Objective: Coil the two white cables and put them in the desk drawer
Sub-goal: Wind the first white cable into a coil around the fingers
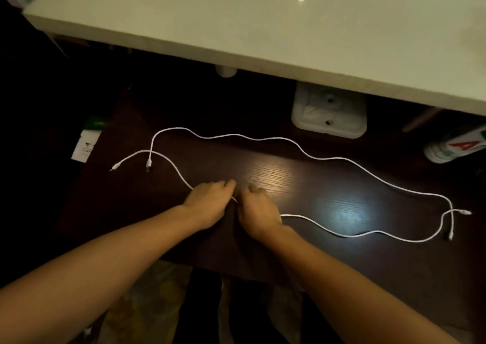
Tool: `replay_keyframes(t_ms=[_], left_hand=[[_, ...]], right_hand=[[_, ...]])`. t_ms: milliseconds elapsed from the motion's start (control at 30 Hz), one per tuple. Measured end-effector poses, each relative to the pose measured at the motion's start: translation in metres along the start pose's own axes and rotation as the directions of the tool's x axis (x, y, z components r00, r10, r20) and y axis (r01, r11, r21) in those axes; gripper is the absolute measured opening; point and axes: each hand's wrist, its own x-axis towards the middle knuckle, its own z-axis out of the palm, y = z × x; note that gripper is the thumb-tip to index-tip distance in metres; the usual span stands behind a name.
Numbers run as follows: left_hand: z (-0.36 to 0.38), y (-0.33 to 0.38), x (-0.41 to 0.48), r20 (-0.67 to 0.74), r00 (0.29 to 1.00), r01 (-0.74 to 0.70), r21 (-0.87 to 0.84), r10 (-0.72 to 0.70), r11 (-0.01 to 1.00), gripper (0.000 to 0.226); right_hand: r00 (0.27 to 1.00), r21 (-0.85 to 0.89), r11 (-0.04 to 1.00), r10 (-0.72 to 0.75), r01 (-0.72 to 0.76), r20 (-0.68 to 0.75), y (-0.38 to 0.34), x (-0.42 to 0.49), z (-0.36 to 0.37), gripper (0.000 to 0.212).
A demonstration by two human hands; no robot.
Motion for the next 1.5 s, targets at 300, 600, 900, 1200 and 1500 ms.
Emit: replay_keyframes(t_ms=[300,600,900,1200,1500], left_hand=[[-0.093,0.035,-0.017,0.018,0.984,0.153,-0.583,-0.175,0.798,0.041],[-0.192,0.080,-0.051,0.188,0.969,0.204,-0.975,0.161,-0.090,0.045],[-0.216,0.098,-0.050,-0.096,0.969,-0.040,-0.970,0.228,-0.238,0.033],[-0.202,0.060,-0.034,-0.194,0.979,-0.202,-0.968,0.067,0.150,0.069],[-0.200,0.051,-0.049,-0.073,0.979,-0.147,-0.902,0.193,0.406,0.084]], right_hand=[[0.975,0.162,0.984,-0.032,0.069,-0.222,0.016,-0.037,-0.087,0.006],[0.904,0.304,0.902,0.375,-0.305,-0.206,0.104,-0.074,-0.119,0.019],[0.994,0.292,0.951,0.090,-0.102,0.055,0.052,-0.120,-0.075,0.026],[0.966,0.155,0.965,-0.230,0.211,0.115,0.004,-0.157,-0.127,0.016],[0.889,0.409,0.796,-0.446,0.446,-0.102,-0.053,-0.203,-0.246,0.019]])
